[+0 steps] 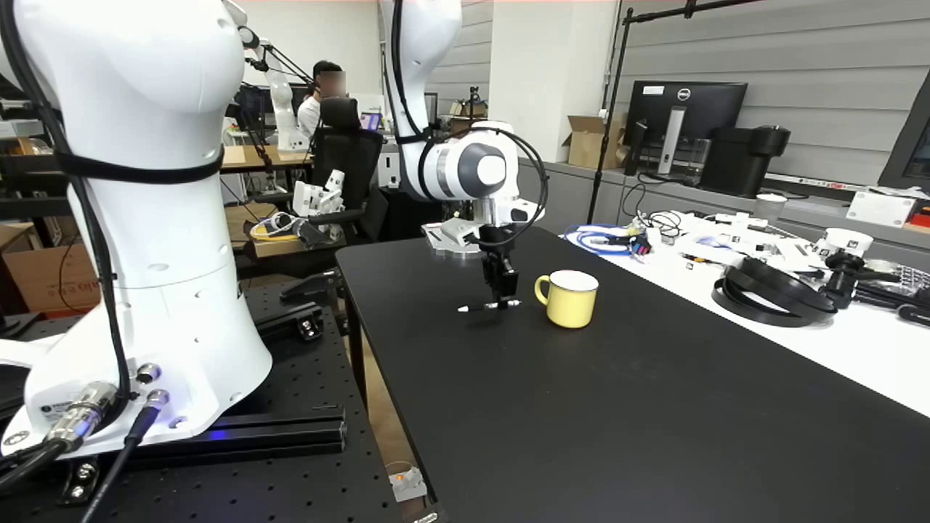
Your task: Put the pen in the mug
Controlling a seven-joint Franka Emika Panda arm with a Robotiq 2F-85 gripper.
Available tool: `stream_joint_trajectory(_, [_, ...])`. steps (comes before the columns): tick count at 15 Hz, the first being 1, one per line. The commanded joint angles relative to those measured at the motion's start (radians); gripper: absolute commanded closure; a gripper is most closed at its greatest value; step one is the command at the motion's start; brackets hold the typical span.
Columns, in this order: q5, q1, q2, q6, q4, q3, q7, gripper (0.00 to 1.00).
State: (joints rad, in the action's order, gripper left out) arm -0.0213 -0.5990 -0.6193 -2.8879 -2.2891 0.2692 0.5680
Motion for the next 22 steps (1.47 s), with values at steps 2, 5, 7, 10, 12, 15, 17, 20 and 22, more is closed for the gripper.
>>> stream_joint_trajectory(2, [-0.015, -0.007, 0.084, 0.099, -0.004, 0.021, 0.031, 0.94])
stream_joint_trajectory(5, [-0.033, 0.011, 0.140, 0.151, -0.005, 0.012, 0.045, 0.94])
stream_joint_trajectory(7, [-0.054, 0.018, 0.175, 0.174, -0.007, 0.012, 0.062, 0.94])
stream_joint_trajectory(10, [-0.121, 0.029, 0.212, 0.205, 0.001, 0.016, 0.106, 0.94])
stream_joint_trajectory(12, [-0.186, 0.035, 0.228, 0.209, 0.007, 0.023, 0.151, 0.94])
stream_joint_trajectory(15, [-0.302, 0.036, 0.244, 0.188, 0.014, 0.048, 0.250, 0.94])
stream_joint_trajectory(17, [-0.387, 0.034, 0.252, 0.186, 0.025, 0.069, 0.322, 0.94])
stream_joint_trajectory(20, [-0.554, 0.022, 0.264, 0.167, 0.041, 0.113, 0.463, 0.94])
stream_joint_trajectory(22, [-0.684, 0.022, 0.265, 0.151, 0.057, 0.137, 0.578, 0.94])
